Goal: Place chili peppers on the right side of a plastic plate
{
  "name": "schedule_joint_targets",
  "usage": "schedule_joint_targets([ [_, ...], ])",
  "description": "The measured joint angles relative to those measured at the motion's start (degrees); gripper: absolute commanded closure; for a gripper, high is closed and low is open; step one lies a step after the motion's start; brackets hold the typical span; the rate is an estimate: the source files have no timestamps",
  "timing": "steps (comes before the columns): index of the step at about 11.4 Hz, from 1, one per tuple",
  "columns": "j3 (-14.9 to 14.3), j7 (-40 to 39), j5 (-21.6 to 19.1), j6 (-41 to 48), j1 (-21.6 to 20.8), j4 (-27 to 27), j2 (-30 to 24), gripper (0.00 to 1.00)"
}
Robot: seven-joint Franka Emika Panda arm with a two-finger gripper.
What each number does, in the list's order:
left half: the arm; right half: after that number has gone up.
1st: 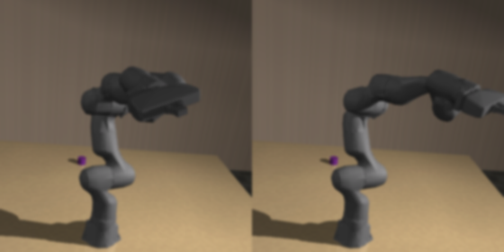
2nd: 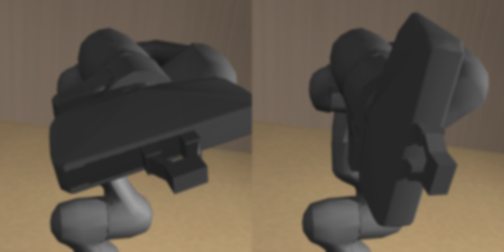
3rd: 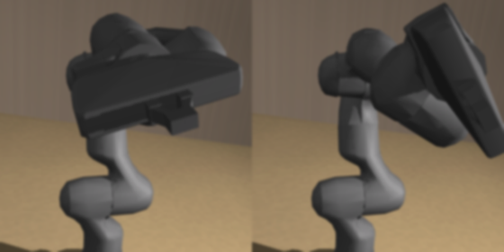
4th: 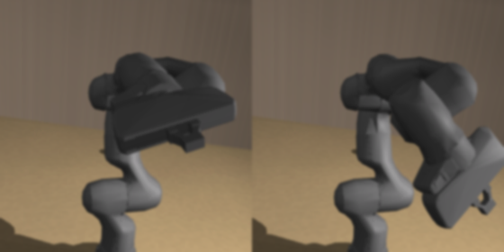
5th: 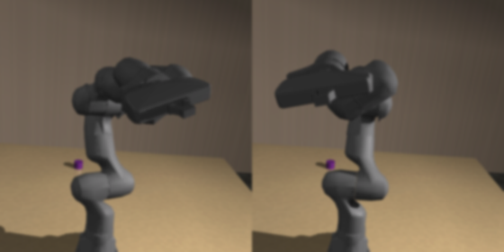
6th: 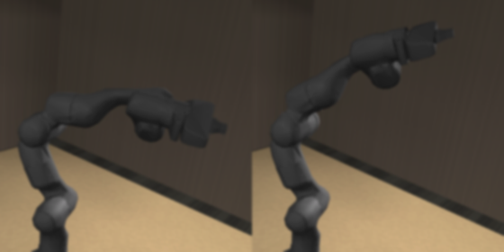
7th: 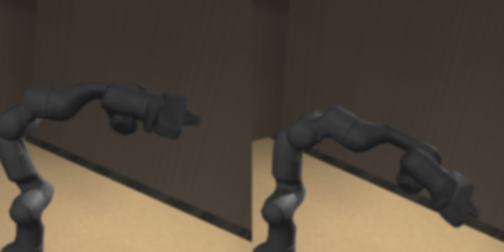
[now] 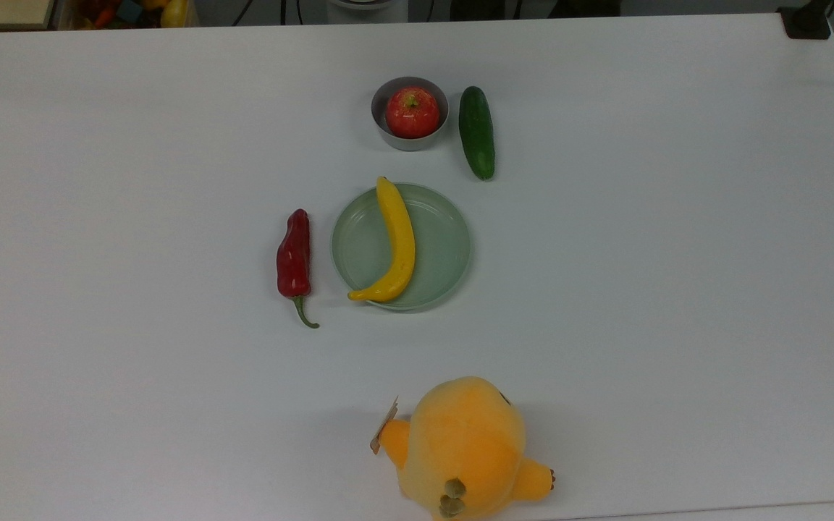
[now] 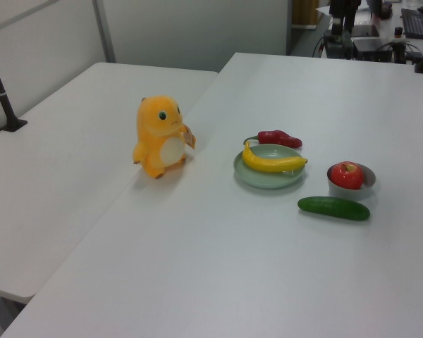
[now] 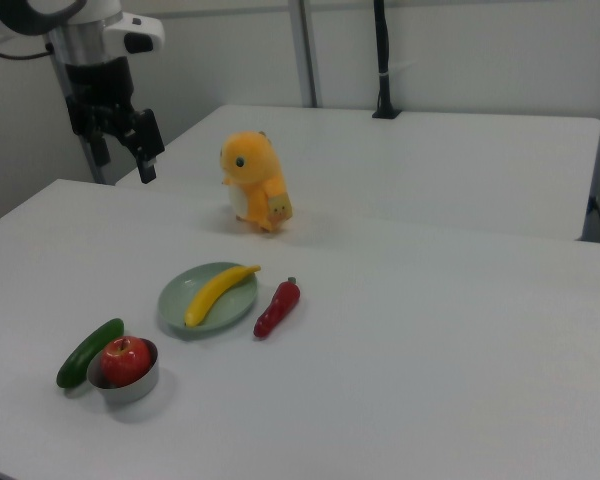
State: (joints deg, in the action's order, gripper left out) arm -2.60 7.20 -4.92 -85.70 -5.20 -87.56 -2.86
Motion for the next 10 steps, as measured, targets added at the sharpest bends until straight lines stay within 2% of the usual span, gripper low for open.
schedule_joint_targets([
  [2, 0.1, -0.1, 1.9, -6.1, -2.0, -2.9, 0.1, 0.00],
  [4, 0.1, -3.9, 2.1, -10.0, -1.9, -5.1, 0.5, 0.00],
  [6, -0.3, -7.1, 2.1, -10.2, -1.7, -5.5, 0.9, 0.00],
  [10, -0.8, -8.0, 2.1, -10.2, -1.6, -5.5, 0.9, 0.00],
])
